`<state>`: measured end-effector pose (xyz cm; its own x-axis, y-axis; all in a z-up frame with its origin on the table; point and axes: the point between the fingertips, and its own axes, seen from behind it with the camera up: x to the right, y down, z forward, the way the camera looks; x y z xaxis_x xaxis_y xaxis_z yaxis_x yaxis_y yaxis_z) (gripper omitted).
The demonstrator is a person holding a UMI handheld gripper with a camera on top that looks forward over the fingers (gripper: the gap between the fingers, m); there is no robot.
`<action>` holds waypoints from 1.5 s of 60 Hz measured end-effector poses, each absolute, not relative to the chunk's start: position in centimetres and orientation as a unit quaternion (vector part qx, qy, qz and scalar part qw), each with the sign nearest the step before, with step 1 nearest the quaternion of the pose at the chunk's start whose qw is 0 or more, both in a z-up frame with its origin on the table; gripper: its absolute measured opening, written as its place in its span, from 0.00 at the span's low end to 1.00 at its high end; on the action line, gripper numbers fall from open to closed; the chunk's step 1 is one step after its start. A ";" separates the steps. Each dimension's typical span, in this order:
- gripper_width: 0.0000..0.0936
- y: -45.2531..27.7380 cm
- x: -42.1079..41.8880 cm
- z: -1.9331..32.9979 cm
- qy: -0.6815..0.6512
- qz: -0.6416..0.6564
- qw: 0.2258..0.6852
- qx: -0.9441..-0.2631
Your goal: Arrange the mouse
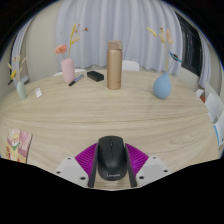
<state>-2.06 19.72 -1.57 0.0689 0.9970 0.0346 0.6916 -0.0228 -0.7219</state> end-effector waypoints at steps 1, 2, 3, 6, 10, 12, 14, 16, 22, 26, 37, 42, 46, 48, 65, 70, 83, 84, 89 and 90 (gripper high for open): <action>0.50 19.8 -2.0 -1.6 -0.634 0.251 0.301 -0.666; 0.48 19.8 -2.0 -1.5 -0.636 0.248 0.304 -0.664; 0.46 19.6 -2.0 -1.5 -0.639 0.247 0.304 -0.662; 0.43 18.7 -2.0 -1.4 -0.641 0.257 0.294 -0.660; 0.39 18.5 -1.6 -1.0 -0.634 0.258 0.288 -0.669; 0.37 18.6 -1.5 0.0 -0.632 0.255 0.300 -0.668; 0.37 18.4 -1.4 1.4 -0.626 0.259 0.314 -0.665; 0.37 17.8 -1.4 2.8 -0.625 0.261 0.322 -0.661; 0.37 15.0 -1.3 7.8 -0.610 0.279 0.323 -0.667; 0.37 12.1 -1.4 10.9 -0.611 0.295 0.322 -0.660; 0.37 1.3 -0.7 16.1 -0.627 0.338 0.306 -0.632; 0.37 -4.0 0.2 16.3 -0.639 0.346 0.299 -0.618; 0.36 -8.1 1.3 15.7 -0.650 0.350 0.287 -0.610; 0.36 -9.7 1.9 15.1 -0.653 0.350 0.286 -0.607; 0.37 -19.0 5.7 7.0 -0.676 0.330 0.260 -0.605; 0.37 -19.9 6.0 4.3 -0.682 0.314 0.264 -0.606; 0.40 -20.2 6.0 0.3 -0.679 0.296 0.268 -0.616; 0.41 -20.1 6.0 0.1 -0.677 0.296 0.268 -0.618; 0.47 -20.0 6.1 -0.9 -0.670 0.297 0.255 -0.631; 0.49 -20.0 6.2 -1.1 -0.670 0.296 0.252 -0.633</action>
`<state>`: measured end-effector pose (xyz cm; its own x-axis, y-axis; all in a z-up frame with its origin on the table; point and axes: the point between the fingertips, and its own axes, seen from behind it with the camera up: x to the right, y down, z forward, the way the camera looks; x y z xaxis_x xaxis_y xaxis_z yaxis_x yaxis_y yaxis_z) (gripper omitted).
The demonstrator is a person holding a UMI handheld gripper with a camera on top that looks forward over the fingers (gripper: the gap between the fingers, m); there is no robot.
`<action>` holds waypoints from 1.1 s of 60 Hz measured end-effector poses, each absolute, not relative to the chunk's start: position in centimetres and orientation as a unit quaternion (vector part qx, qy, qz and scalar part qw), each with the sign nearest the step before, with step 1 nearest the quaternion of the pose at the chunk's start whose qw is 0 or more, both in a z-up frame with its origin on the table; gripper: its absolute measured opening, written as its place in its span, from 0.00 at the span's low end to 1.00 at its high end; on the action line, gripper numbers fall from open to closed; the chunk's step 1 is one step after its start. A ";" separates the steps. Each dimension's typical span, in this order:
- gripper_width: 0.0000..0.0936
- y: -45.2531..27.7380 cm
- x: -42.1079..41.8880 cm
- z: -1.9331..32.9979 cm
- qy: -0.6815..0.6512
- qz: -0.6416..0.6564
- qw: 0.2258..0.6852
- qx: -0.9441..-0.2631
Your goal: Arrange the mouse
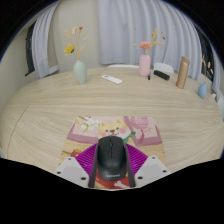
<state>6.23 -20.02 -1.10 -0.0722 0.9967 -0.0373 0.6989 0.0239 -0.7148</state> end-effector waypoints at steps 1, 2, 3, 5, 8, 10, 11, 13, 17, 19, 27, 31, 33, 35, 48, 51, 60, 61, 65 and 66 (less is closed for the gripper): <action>0.51 -20.1 6.3 -1.2 -0.671 0.296 0.250 -0.632; 0.52 -20.1 6.1 -1.0 -0.672 0.298 0.253 -0.628; 0.53 -20.2 6.1 -1.0 -0.675 0.299 0.257 -0.624; 0.60 -20.2 6.1 -1.0 -0.682 0.296 0.260 -0.616; 0.78 -20.6 6.3 -1.2 -0.692 0.293 0.255 -0.609; 0.89 -21.1 6.5 -1.1 -0.697 0.295 0.250 -0.603; 0.94 -21.2 6.7 -1.0 -0.699 0.295 0.248 -0.602; 0.91 -21.0 6.8 -0.5 -0.702 0.292 0.251 -0.599; 0.91 -20.2 7.3 1.3 -0.699 0.287 0.271 -0.597; 0.91 -20.1 7.9 2.4 -0.698 0.288 0.273 -0.596; 0.91 -19.7 12.1 7.5 -0.690 0.306 0.260 -0.602; 0.91 -18.9 14.6 10.0 -0.692 0.306 0.265 -0.598; 0.91 -18.3 15.9 11.1 -0.694 0.304 0.269 -0.595; 0.91 -17.7 17.2 11.8 -0.693 0.301 0.275 -0.595; 0.91 -14.7 24.4 14.5 -0.676 0.294 0.290 -0.610; 0.91 -14.1 25.6 14.3 -0.673 0.290 0.292 -0.614; 0.91 -12.8 28.1 13.7 -0.669 0.277 0.299 -0.622; 0.91 -12.6 28.3 13.6 -0.668 0.275 0.299 -0.623; 0.91 -11.6 28.6 13.5 -0.665 0.264 0.311 -0.626; 0.92 -11.4 28.6 13.6 -0.663 0.263 0.315 -0.626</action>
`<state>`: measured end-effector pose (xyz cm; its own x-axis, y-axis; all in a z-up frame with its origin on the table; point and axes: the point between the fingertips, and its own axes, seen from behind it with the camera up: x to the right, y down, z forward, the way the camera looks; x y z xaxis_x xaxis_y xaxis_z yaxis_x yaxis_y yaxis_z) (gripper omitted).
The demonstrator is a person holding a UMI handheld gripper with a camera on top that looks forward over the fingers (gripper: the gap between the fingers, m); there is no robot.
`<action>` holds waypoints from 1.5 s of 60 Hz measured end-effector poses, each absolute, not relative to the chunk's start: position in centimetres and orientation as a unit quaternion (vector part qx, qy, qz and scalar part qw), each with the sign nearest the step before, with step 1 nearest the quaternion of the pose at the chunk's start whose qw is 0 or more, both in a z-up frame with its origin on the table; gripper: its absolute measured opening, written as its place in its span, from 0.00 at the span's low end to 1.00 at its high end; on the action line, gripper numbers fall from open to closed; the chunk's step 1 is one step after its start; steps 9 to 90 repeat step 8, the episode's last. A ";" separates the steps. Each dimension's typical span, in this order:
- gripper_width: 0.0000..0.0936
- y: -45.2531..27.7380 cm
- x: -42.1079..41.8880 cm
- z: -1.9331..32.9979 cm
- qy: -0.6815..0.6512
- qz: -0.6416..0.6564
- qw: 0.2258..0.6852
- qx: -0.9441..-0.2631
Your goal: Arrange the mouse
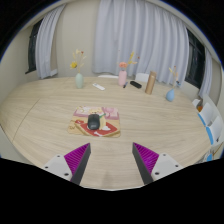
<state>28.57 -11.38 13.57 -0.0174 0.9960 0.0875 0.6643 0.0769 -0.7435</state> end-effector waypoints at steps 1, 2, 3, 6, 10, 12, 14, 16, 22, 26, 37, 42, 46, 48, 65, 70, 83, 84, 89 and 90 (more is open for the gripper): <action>0.92 -11.3 28.6 13.6 -0.661 0.264 0.316 -0.627; 0.92 -11.2 28.6 13.6 -0.661 0.265 0.316 -0.627; 0.92 -11.3 28.6 13.7 -0.660 0.266 0.314 -0.628; 0.91 -11.3 28.7 13.7 -0.660 0.268 0.311 -0.629; 0.91 -11.3 28.8 13.6 -0.659 0.267 0.309 -0.631; 0.91 -11.3 28.8 13.6 -0.659 0.267 0.309 -0.631; 0.91 -11.3 28.8 13.6 -0.659 0.267 0.309 -0.631; 0.91 -11.3 28.8 13.6 -0.659 0.267 0.309 -0.631; 0.91 -11.3 28.8 13.6 -0.659 0.267 0.309 -0.631; 0.91 -11.3 28.8 13.6 -0.659 0.267 0.309 -0.631; 0.91 -11.3 28.8 13.6 -0.659 0.267 0.309 -0.631; 0.91 -11.3 28.8 13.6 -0.659 0.267 0.309 -0.631; 0.91 -11.3 28.8 13.6 -0.659 0.267 0.309 -0.631; 0.91 -11.3 28.8 13.6 -0.659 0.267 0.309 -0.631; 0.91 -11.3 28.8 13.6 -0.659 0.267 0.309 -0.631; 0.91 -11.3 28.8 13.6 -0.659 0.267 0.309 -0.631; 0.91 -11.3 28.8 13.6 -0.659 0.267 0.309 -0.631; 0.91 -11.3 28.8 13.6 -0.659 0.267 0.309 -0.631; 0.91 -11.3 28.8 13.6 -0.659 0.267 0.309 -0.631; 0.91 -11.3 28.8 13.6 -0.659 0.267 0.309 -0.631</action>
